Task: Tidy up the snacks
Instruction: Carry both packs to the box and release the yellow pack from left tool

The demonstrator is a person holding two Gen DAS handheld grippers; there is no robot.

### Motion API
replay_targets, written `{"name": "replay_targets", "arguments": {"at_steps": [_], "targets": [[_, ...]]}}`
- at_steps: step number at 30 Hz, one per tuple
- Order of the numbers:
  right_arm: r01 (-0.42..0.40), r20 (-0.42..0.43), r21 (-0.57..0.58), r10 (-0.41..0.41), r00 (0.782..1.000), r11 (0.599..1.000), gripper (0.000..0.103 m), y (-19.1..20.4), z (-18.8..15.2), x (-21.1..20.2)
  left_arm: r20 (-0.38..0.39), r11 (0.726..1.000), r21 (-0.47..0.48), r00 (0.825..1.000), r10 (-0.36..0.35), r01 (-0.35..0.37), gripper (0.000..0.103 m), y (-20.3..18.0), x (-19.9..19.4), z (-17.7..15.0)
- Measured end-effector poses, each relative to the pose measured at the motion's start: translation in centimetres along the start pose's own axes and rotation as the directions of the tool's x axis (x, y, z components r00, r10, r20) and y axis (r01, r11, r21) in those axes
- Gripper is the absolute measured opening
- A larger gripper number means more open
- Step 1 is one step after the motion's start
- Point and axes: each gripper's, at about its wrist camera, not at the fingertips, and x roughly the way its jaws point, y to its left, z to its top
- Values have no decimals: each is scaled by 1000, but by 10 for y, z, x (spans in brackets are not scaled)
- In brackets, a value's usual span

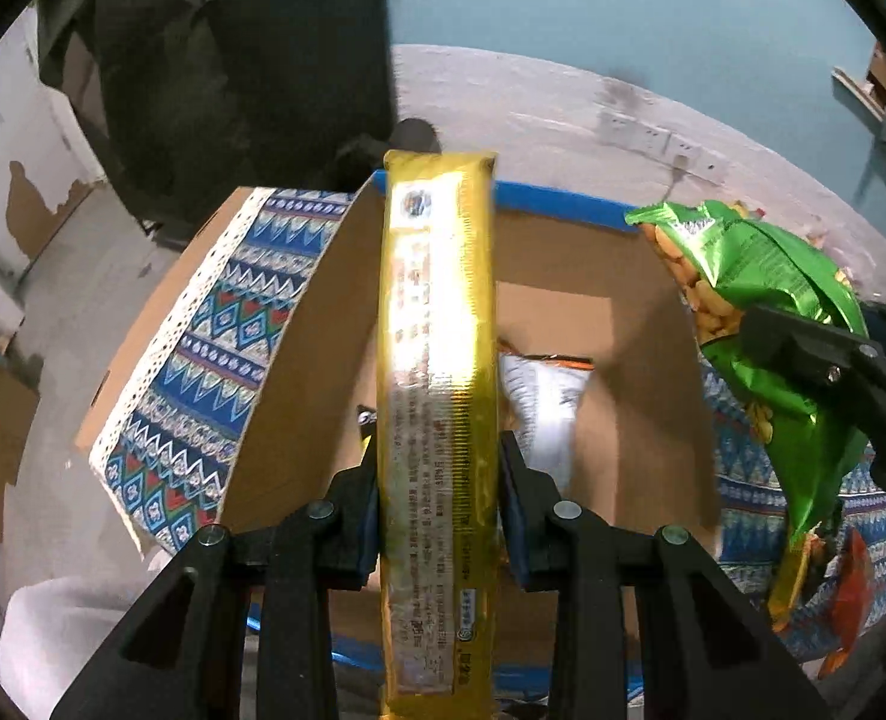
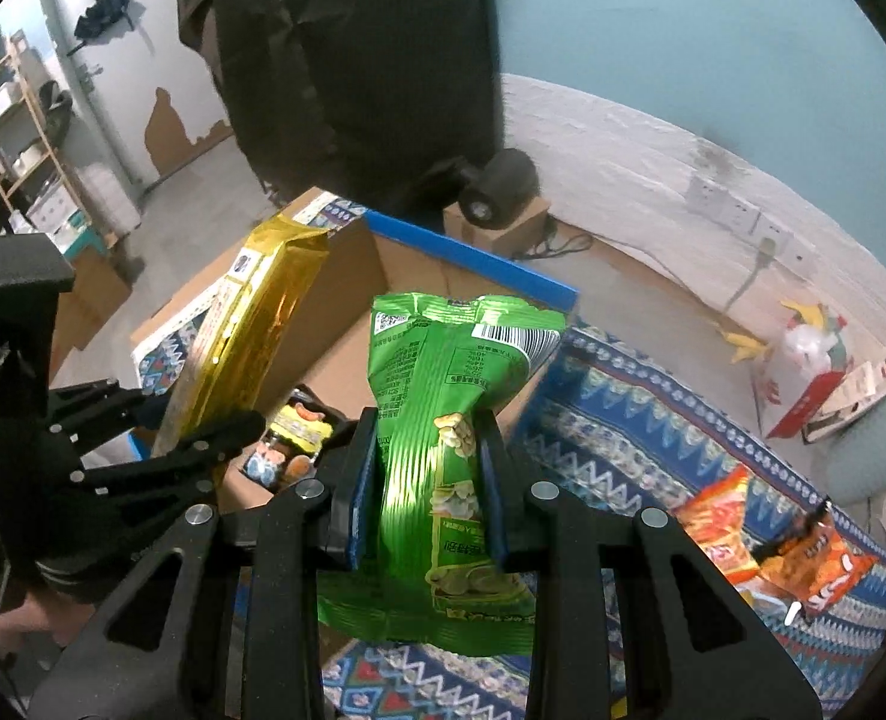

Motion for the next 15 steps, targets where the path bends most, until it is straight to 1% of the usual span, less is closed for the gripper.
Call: {"name": "replay_targets", "arguments": {"at_steps": [2,4,9,13,15], "targets": [[-3,-9,-3,3,1000,1000,28,4,3,7,-3,1000,0,1000,23,-23,35,3,2,-1],[-8,-18,-2,8,1000,1000,28,7,5,13,-8,999,5,999,39,-39,45,4,3,-1],[-20,-48,4,21,999,1000,28,12,7,30,-4,999,-4,999,50,-50,45,8,1,0],[-30,-69,11,31,997,999,29,13,8,39,4,999,0,999,52,-52,49,8,0,0],[-47,-80,15,48,996,999,30,13,8,44,9,998,3,998,55,-55,49,8,-1,0]]}}
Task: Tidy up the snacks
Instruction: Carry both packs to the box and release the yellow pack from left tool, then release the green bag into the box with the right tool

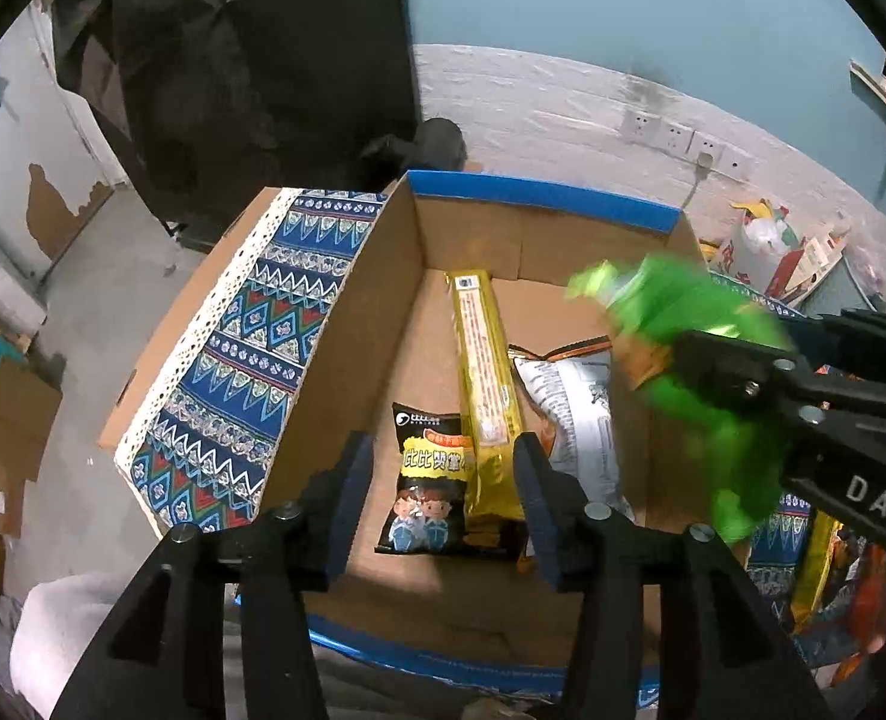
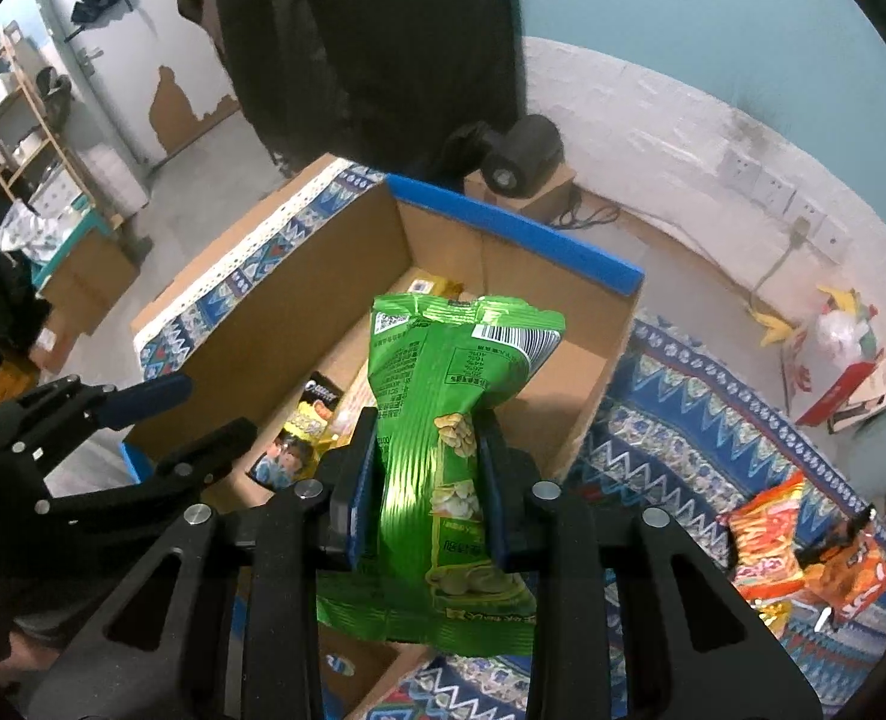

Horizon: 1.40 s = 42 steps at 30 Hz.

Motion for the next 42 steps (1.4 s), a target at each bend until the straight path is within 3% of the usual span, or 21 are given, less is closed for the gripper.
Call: {"name": "replay_targets", "arguments": {"at_steps": [4,8,11,26,31,42], "targets": [[-10,-1,9,10,1000,1000,48,-2,0,0,-2,1000,1,1000,1,-1,50,-1,0,0],[6,7,11,-6,1000,1000,49,-3,-3,-7,-4,1000,7,1000,-11,11,50,-6,-2,-1],[21,11,17,-22,1000,1000,57,-7,-7,-14,-1,1000,23,1000,-18,18,53,-13,-4,-1],[142,7,86,-143,990,986,61,-52,-40,-56,25,987,122,994,-109,105,59,-64,-26,-1],[163,12,130,-166,986,978,67,-71,-55,-74,22,977,159,989,-145,140,63,-86,-33,-4],[217,11,200,-223,975,955,68,-109,-98,-112,-32,941,262,977,-212,213,63,-148,-34,-18]]}}
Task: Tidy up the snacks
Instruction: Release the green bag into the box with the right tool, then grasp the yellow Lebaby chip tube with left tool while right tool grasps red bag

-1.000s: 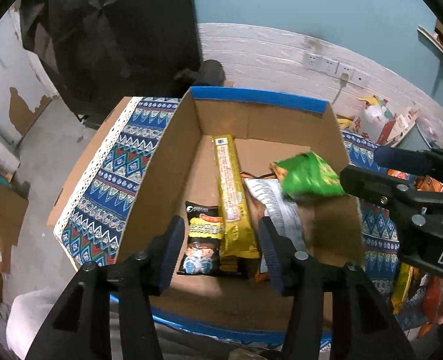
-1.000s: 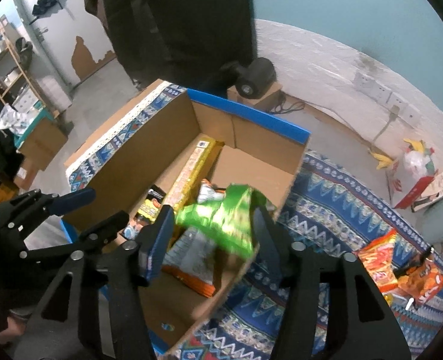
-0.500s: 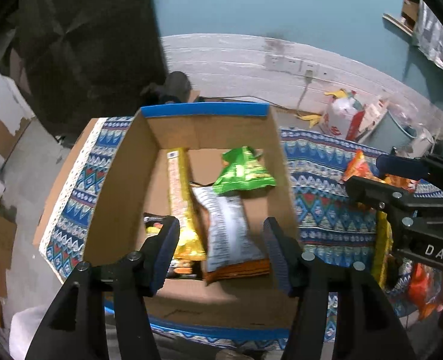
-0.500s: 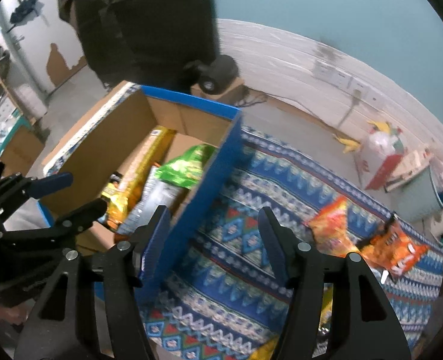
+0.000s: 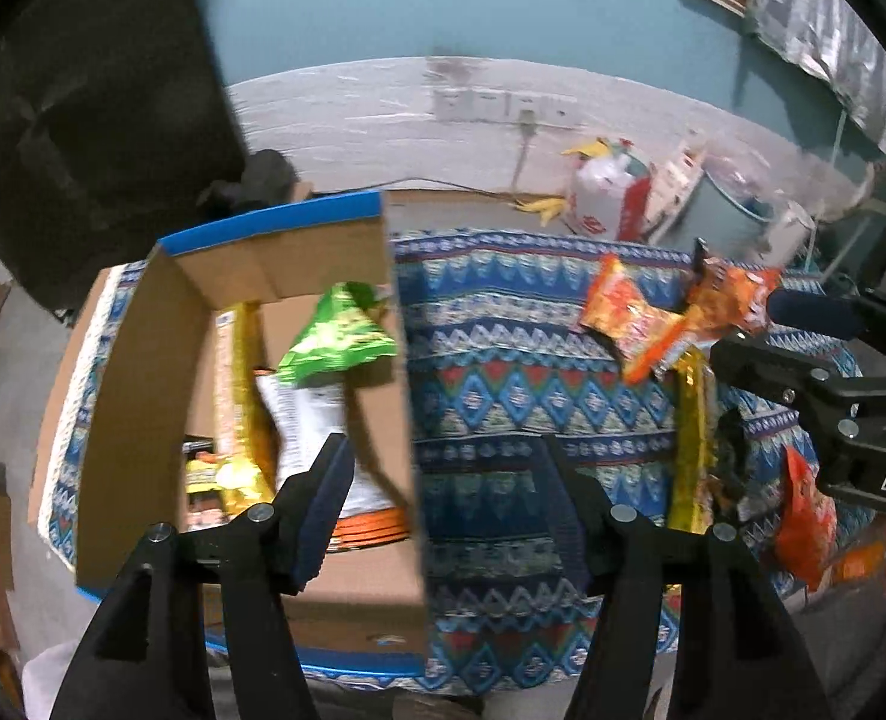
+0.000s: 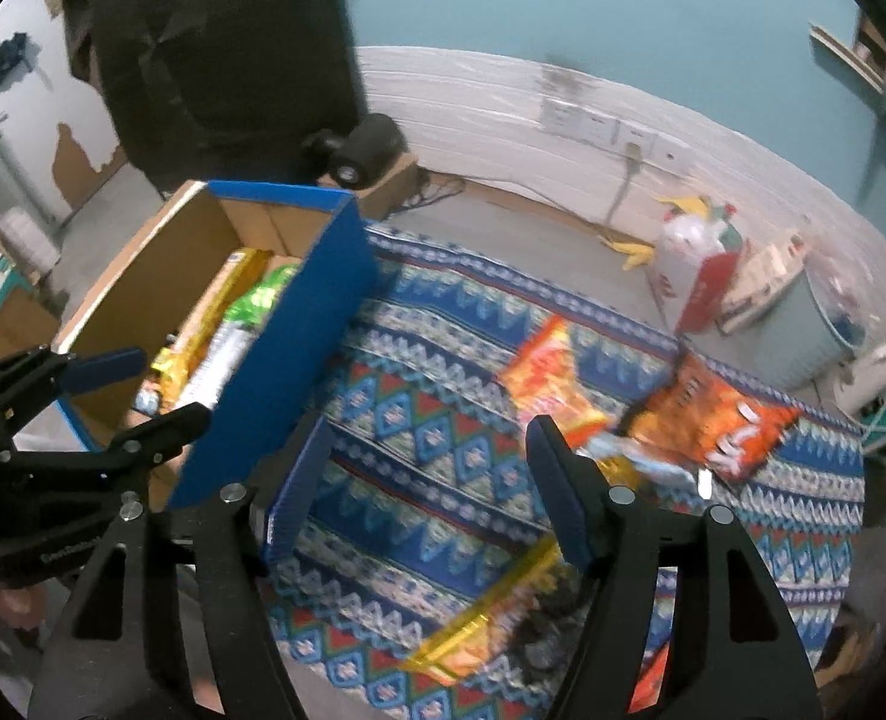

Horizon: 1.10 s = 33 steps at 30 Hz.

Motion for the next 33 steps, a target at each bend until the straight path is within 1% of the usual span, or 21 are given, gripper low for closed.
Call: {"name": "replay_targets", "arguments": {"at_steps": [9,12,19,21,25,29,33], "targets": [[73,-40,92,-70,997,993,68,-61,-40,-12,-29,993,102,998,-48,51,63,-54,8,0],[101,-65,134,-93,994,986,68,-85,-58,-15,-42,988,137,997,-63,68,63,-74,13,-2],[165,-117,202,-144,983,965,69,-124,-100,-19,-88,972,210,992,-87,104,63,-114,32,-7],[183,-141,243,-152,978,953,69,-138,-115,-20,-100,966,234,991,-91,112,63,-127,38,-9],[203,-160,327,-157,975,923,69,-156,-138,-25,-117,958,259,988,-98,126,63,-144,45,-16],[211,-175,391,-153,973,896,69,-164,-157,-29,-143,954,269,985,-101,136,63,-153,53,-24],[222,-208,432,-143,968,874,70,-166,-174,-27,-175,955,265,981,-86,131,63,-156,65,-32]]}}
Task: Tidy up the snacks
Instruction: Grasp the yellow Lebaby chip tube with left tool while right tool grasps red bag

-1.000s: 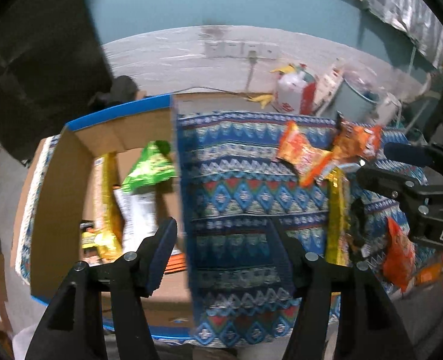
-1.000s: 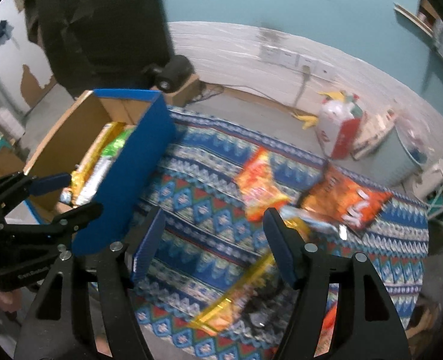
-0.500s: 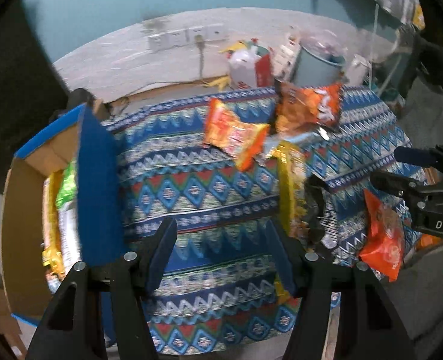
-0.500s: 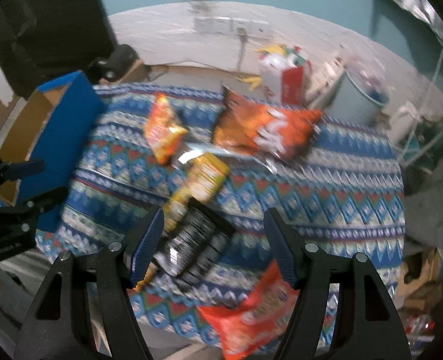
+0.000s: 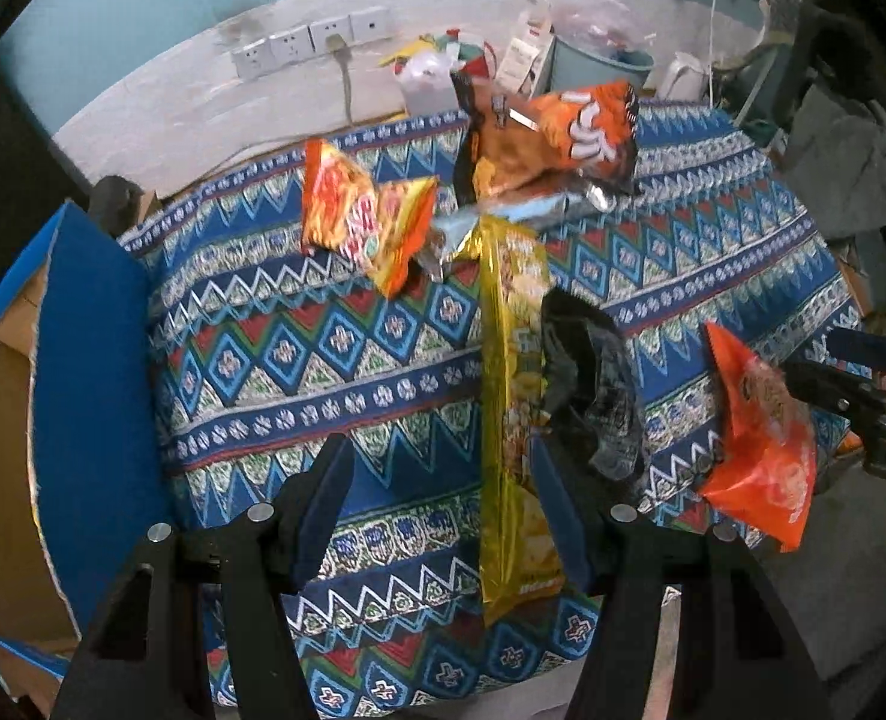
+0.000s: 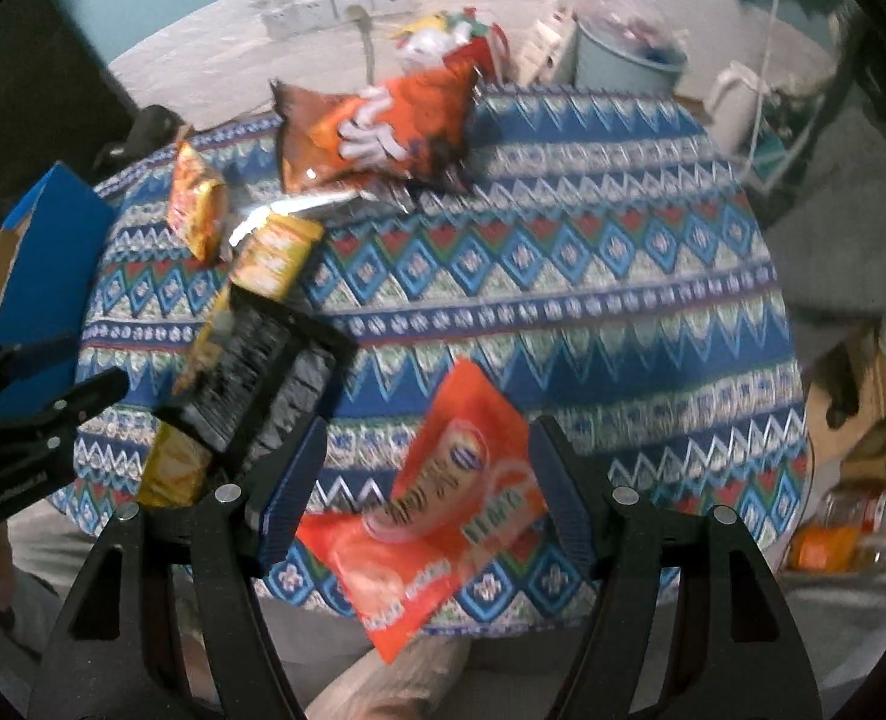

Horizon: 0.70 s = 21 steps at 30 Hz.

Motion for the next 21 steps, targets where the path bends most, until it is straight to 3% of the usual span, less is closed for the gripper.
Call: {"name": "replay_targets", "arguments": {"at_steps": [13,21], "targets": [[4,-112,91,7,994,996,71,-10,-25,32,-38,999,-41,999,-16,15,65,5,21,-3],[29,-141,42,-23,990,999,72,-2,-23,56,-54,999,-35,998,-18,16,65,1,35,5]]}}
